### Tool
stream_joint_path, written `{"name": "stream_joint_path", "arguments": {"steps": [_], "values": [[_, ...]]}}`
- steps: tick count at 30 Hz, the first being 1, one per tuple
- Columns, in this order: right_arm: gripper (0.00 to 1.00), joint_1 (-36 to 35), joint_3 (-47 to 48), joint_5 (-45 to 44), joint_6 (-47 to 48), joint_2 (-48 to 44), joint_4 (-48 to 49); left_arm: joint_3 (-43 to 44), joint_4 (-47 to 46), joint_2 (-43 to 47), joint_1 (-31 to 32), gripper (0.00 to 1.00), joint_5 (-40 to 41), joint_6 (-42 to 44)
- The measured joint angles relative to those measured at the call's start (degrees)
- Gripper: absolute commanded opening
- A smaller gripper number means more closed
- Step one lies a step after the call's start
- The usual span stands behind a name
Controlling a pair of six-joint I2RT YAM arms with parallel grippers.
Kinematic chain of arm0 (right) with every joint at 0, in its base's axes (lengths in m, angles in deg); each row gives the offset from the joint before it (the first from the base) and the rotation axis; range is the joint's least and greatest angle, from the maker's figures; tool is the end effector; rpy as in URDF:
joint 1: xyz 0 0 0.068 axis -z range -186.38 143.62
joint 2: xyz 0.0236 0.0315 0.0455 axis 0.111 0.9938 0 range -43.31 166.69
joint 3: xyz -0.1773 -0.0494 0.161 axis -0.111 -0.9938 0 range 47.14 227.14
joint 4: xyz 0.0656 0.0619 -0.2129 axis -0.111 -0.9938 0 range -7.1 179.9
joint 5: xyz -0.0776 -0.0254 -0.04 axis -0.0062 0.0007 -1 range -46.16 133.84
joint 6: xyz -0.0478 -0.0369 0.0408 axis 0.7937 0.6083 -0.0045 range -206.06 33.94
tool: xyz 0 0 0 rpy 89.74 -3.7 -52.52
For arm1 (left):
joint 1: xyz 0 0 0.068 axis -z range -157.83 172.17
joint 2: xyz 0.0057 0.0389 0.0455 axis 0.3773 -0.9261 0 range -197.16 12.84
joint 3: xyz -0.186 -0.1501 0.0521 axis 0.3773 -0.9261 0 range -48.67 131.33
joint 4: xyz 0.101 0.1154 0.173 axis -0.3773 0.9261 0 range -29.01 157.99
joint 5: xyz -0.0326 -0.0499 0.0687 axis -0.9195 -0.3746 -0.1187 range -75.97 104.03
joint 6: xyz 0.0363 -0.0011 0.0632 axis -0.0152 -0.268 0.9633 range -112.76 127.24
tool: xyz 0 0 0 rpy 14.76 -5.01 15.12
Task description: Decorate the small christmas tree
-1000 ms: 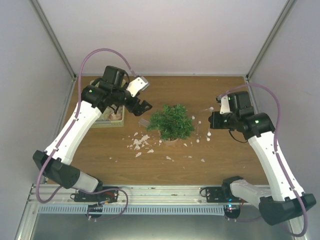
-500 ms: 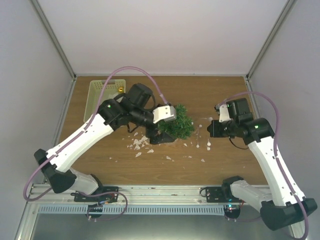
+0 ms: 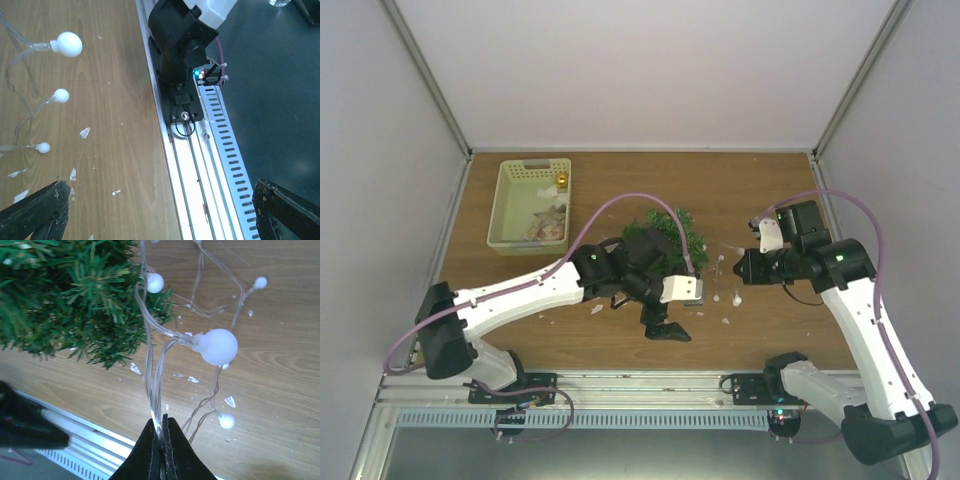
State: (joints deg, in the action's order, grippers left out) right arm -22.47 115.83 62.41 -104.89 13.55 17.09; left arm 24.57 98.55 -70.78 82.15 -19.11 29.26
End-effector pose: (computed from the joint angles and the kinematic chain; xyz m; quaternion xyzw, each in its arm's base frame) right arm 0.1398 0.0605 0.2973 -0.0176 0.9561 0.2232 0.1889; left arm 0.1199 -0.2740 0.2749 0.6642 0.6080 -0.3636 0.2386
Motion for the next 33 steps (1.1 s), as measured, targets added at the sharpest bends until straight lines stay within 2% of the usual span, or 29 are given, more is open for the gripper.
{"name": "stream_joint_path", "arguments": {"steps": [9, 18, 33], "values": [[0.0, -0.15, 0.96, 5.68, -0.04, -1.68, -0.66, -2.16, -8.41, -5.55, 3.37, 0.98, -0.35, -2.01], [0.01, -0.48, 0.9, 10.56, -0.04, -2.49, -1.05, -8.46, -14.38, -7.8, 4.0, 0.97, 0.44, -2.51], [0.01, -0.76, 0.9, 15.69, -0.04, -3.43, -2.23, -13.79, -21.27, -7.78, 4.04, 0.96, 8.07, -1.36]]}}
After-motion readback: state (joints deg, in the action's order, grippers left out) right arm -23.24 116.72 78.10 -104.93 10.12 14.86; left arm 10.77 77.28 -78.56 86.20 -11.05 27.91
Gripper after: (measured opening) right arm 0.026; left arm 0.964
